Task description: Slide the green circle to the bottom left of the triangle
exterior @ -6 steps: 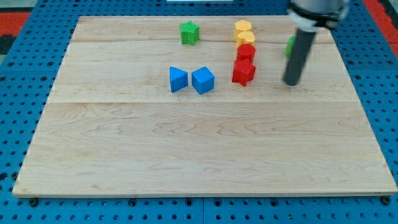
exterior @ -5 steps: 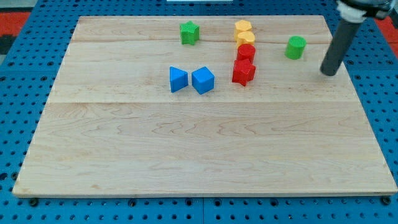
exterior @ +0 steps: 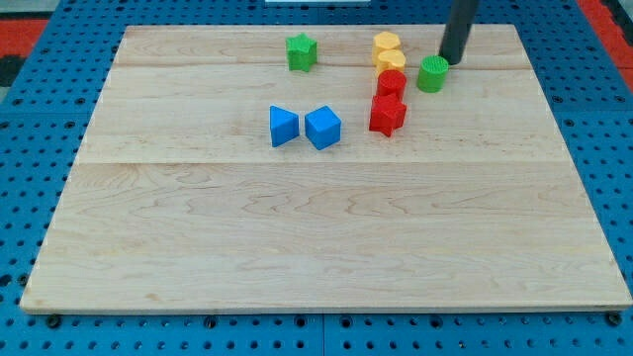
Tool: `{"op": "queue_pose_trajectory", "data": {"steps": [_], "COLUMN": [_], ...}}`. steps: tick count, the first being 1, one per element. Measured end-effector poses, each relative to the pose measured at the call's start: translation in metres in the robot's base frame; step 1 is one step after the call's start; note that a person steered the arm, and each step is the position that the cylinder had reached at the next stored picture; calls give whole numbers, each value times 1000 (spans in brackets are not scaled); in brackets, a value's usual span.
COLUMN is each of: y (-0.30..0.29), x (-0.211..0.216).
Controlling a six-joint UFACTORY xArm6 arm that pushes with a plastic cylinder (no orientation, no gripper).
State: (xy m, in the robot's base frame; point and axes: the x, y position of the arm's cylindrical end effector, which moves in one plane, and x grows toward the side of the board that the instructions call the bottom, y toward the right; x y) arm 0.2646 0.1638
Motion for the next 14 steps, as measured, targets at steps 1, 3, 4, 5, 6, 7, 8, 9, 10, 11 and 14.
{"op": "queue_pose_trajectory", "data": {"steps": [1, 3, 4, 5, 6, 7, 8, 9, 10, 11, 14], "y": [-6, -7, -7, -7, -20, -33, -33, -33, -34, -29, -66], "x": [31, 85, 89, 69, 63, 82, 115, 150, 183, 207, 196]}}
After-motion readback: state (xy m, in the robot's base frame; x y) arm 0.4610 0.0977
